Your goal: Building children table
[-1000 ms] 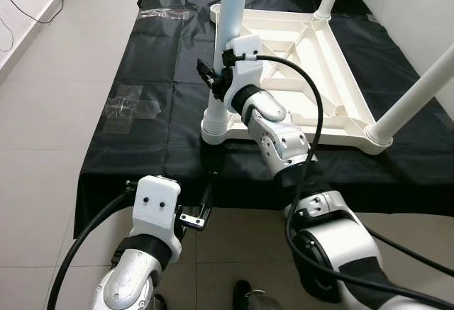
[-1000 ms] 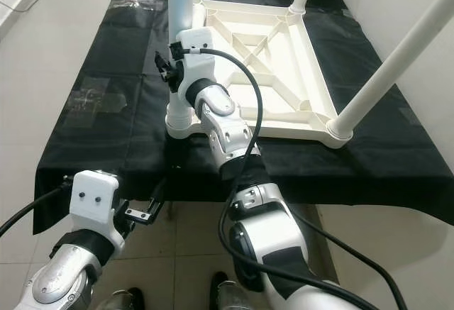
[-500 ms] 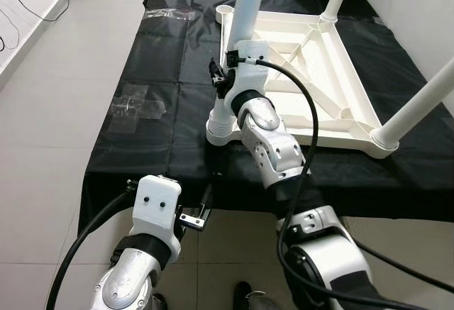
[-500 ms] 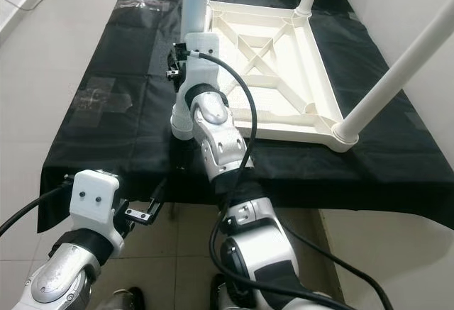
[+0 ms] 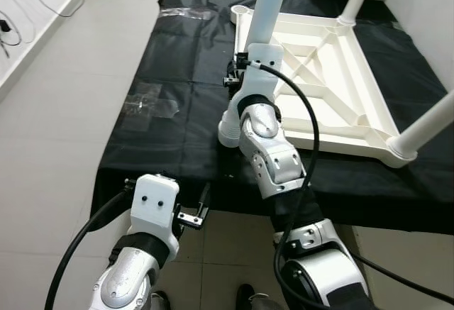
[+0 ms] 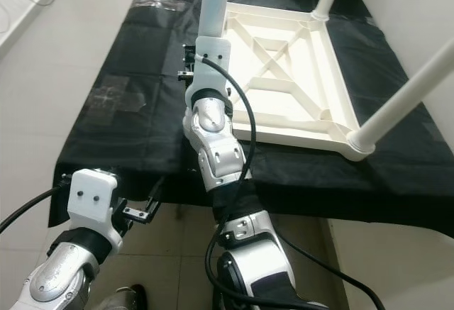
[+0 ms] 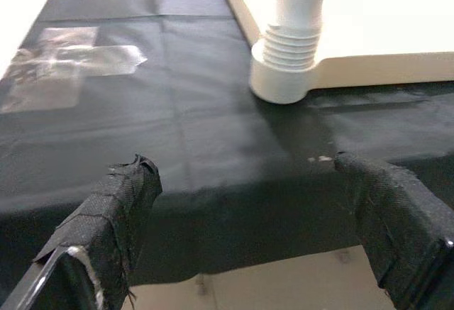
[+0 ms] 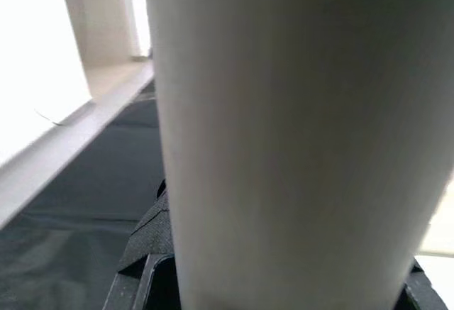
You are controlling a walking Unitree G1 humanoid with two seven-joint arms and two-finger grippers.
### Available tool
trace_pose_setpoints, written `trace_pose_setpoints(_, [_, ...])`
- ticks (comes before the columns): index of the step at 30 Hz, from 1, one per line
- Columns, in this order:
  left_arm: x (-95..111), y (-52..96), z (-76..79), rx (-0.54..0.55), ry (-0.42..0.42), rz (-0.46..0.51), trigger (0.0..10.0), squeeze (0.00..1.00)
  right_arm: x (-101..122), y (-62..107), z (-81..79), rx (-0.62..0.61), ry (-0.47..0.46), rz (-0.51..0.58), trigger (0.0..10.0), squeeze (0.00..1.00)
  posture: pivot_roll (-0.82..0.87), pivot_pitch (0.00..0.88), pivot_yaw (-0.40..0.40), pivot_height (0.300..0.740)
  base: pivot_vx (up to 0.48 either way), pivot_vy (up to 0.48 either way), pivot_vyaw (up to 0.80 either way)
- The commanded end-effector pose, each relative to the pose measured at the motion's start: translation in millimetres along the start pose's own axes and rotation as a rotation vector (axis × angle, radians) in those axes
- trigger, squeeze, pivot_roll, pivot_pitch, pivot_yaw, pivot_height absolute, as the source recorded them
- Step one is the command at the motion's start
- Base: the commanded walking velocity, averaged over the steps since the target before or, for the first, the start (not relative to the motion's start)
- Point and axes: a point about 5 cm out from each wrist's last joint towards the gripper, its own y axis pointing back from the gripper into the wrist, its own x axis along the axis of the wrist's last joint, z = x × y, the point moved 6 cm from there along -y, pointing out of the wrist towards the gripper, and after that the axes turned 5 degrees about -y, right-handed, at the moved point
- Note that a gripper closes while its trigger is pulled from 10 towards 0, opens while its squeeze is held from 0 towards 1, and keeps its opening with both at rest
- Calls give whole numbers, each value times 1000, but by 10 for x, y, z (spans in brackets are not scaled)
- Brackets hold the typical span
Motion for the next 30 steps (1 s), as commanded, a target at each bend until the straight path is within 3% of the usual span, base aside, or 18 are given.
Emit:
trace_pose_setpoints(1, [-75, 4, 4, -3, -11, -26, 10000, 0, -627, 172, 180, -143, 47, -207, 10000, 0, 100, 282, -104, 740, 0, 0, 0])
trace_pose_setpoints(10, [-80, 2, 5, -5, -11, -27, 10000, 0, -681, 338, 274, -307, -14, -247, 10000, 0, 101, 283, -103, 740, 0, 0, 0])
trace_pose_setpoints(14, [-90, -6, 5, -6, -12, -28, 10000, 0, -432, 296, 232, -325, -180, -174, 10000, 0, 106, 269, -100, 740, 0, 0, 0])
trace_pose_setpoints(15, [-90, -6, 5, -6, -12, -28, 10000, 0, -432, 296, 232, -325, -180, -174, 10000, 0, 106, 269, -100, 740, 0, 0, 0])
trace_pose_setpoints(18, [-110, -16, -3, -7, -16, -31, 10000, 0, -177, 218, 160, -253, -243, -86, 10000, 0, 106, 261, -99, 740, 0, 0, 0])
trace_pose_setpoints(19, [-111, -24, -9, -7, -18, -30, 10000, 0, 26, 180, 47, -124, -302, -5, 10000, 0, 107, 247, -96, 740, 0, 0, 0])
trace_pose_setpoints(22, [-112, -29, -13, -7, -19, -29, 10000, 0, 177, 174, -33, -31, -339, 56, 10000, 0, 107, 247, -96, 740, 0, 0, 0])
trace_pose_setpoints(24, [-109, -59, -29, -4, -23, -23, 10000, 0, 404, 204, -150, 123, -398, 131, 10000, 0, 109, 225, -94, 740, 0, 0, 0])
trace_pose_setpoints(29, [-105, -100, -60, 5, -13, -20, 10000, 0, 516, 243, -216, 229, -419, 164, 10000, 0, 110, 195, -92, 740, 0, 0, 0])
trace_pose_setpoints(30, [-95, -160, -102, 11, -19, -17, 10000, 1000, 606, 319, -313, 401, -480, 166, 10000, 0, 109, 168, -88, 740, 0, 0, 0])
